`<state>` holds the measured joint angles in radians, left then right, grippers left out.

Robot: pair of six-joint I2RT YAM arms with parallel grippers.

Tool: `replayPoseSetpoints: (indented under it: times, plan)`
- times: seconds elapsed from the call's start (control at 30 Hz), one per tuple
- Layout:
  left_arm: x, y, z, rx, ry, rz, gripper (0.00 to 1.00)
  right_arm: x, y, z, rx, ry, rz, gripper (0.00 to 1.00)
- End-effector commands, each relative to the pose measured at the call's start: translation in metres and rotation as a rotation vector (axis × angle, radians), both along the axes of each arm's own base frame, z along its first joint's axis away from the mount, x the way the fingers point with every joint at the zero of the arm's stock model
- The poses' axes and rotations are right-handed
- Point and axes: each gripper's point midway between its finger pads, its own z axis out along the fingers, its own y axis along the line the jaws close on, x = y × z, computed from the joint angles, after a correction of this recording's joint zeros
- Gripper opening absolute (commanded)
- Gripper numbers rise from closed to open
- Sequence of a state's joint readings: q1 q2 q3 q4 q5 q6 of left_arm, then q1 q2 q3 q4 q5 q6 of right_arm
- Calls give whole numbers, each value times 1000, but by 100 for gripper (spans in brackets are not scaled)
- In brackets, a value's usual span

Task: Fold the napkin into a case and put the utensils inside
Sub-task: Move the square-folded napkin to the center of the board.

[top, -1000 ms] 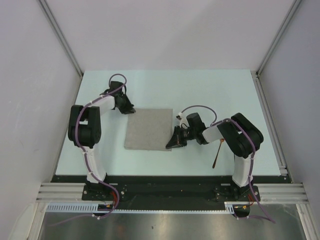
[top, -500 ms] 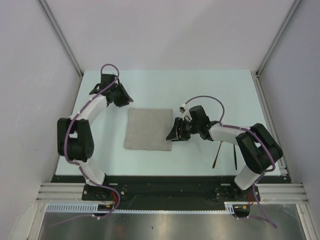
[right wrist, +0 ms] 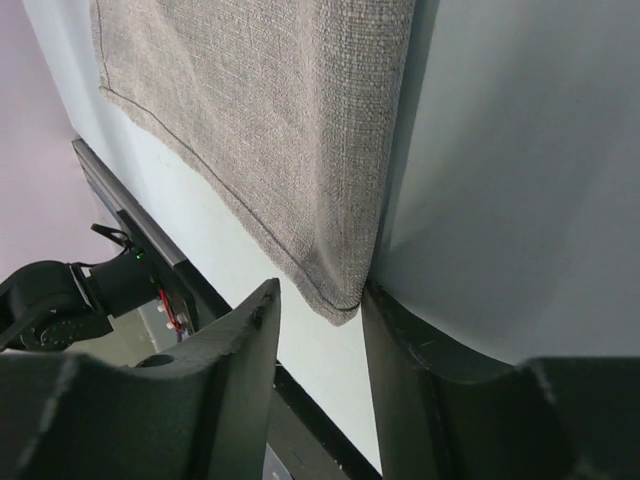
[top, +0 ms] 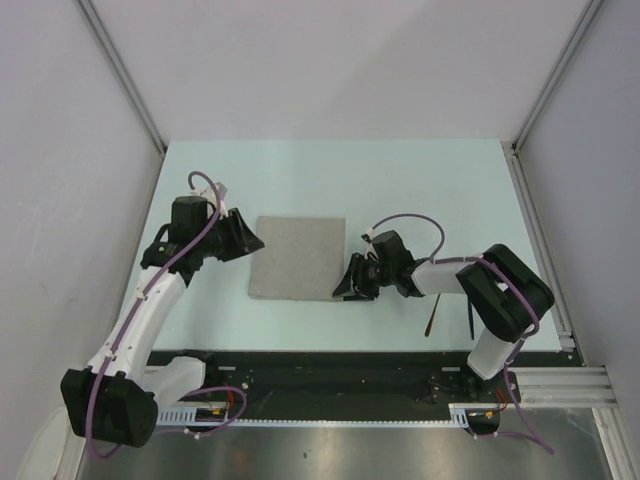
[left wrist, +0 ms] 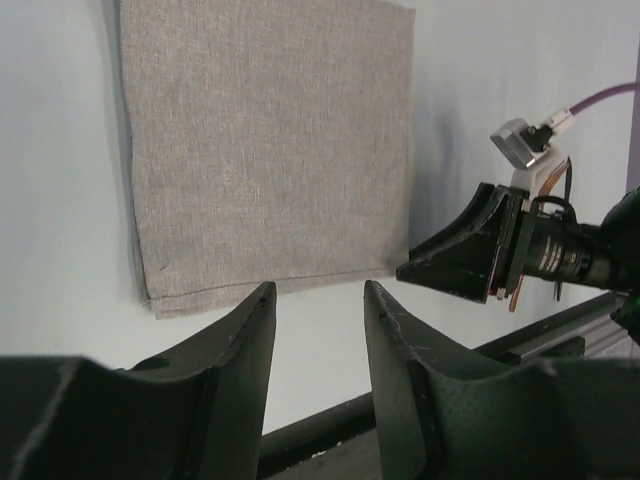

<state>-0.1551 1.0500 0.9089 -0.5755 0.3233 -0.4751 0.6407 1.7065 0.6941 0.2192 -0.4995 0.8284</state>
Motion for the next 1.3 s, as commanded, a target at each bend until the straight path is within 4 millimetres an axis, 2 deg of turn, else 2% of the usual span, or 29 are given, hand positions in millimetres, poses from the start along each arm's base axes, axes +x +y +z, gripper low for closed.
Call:
replayPoseSetpoints:
  times: [0.0, 0.1, 0.2, 0.23, 0.27, 0.37, 0.4, 0.43, 0.47, 0.5, 0.53, 0.57, 0.6, 0.63, 0.67, 0.7, 0.73, 0.77, 0.8, 0.87, 0.9, 0.97, 1.0, 1.03, 1.13, 1.17, 1.2, 1.23, 1.27]
  plan:
    - [-19, -1, 10, 29, -33, -88, 46, -3, -1, -18, -32, 22, -34, 41]
    - [-15, 5, 14, 68, -50, -77, 46, -3, -2, -21, -37, 19, -40, 33]
    - [-8, 6, 16, 90, -47, -86, 45, 1, -7, -25, -50, 15, -40, 17]
    - [-6, 5, 17, 92, -47, -90, 45, 6, -10, -23, -39, 11, -45, 3]
    - [-2, 4, 23, 88, -60, -95, 45, 8, -13, -24, -45, 12, -45, 0]
    - [12, 0, 29, 83, -75, -104, 46, 25, -31, -21, -75, -21, -26, 0]
    - [19, -3, 23, 82, -52, -111, 47, 32, -39, -22, -111, -77, 22, 0]
    - [24, -5, 22, 76, -51, -121, 47, 29, -52, -29, -165, -41, 43, 0]
    - [31, -8, 24, 76, -55, -128, 48, 53, -65, -21, -180, -67, 19, 0]
    - [36, -11, 20, 81, -42, -135, 49, 61, -74, -20, -197, -83, 29, 0]
    - [44, -15, 6, 85, 9, -145, 50, 61, -89, -27, -233, -58, 64, 0]
    - [53, -21, 10, 80, 1, -160, 51, 83, -108, -23, -240, -66, 17, 0]
    - [58, -28, 6, 80, 10, -177, 52, 108, -115, -13, -229, -99, -13, 0]
    - [67, -33, -14, 85, 69, -178, 53, 123, -121, -7, -212, -112, -40, 1]
    - [78, -38, -11, 86, 65, -177, 53, 136, -127, -13, -205, -97, -60, 5]
    - [83, -44, -21, 93, 94, -185, 53, 171, -136, 6, -180, -152, -106, 7]
    - [89, -47, -25, 93, 107, -185, 53, 182, -135, 11, -150, -151, -107, 14]
    - [96, -52, -39, 89, 147, -181, 53, 192, -136, 4, -148, -134, -111, 21]
    - [99, -54, -43, 90, 156, -181, 54, 221, -135, 27, -142, -200, -121, 26]
    - [107, -53, -61, 122, 186, -172, 55, 231, -144, 30, -194, -167, -154, 33]
    - [109, -52, -66, 133, 196, -172, 55, 239, -156, 34, -258, -176, -202, 40]
    - [112, -47, -83, 181, 233, -175, 56, 235, -166, 42, -300, -178, -236, 49]
    - [112, -46, -89, 191, 245, -183, 56, 234, -174, 62, -328, -227, -269, 57]
    - [112, -47, -92, 191, 259, -197, 56, 219, -178, 54, -342, -202, -272, 59]
    - [112, -36, -110, 262, 302, -201, 56, 197, -173, 84, -274, -279, -260, 61]
    - [114, -31, -112, 292, 297, -201, 56, 174, -171, 68, -259, -236, -241, 61]
    - [114, -29, -116, 301, 304, -207, 57, 163, -164, 84, -207, -268, -222, 61]
    - [115, -29, -118, 304, 303, -219, 57, 156, -162, 84, -188, -275, -215, 61]
    - [117, -26, -121, 326, 301, -245, 57, 136, -161, 68, -181, -228, -203, 61]
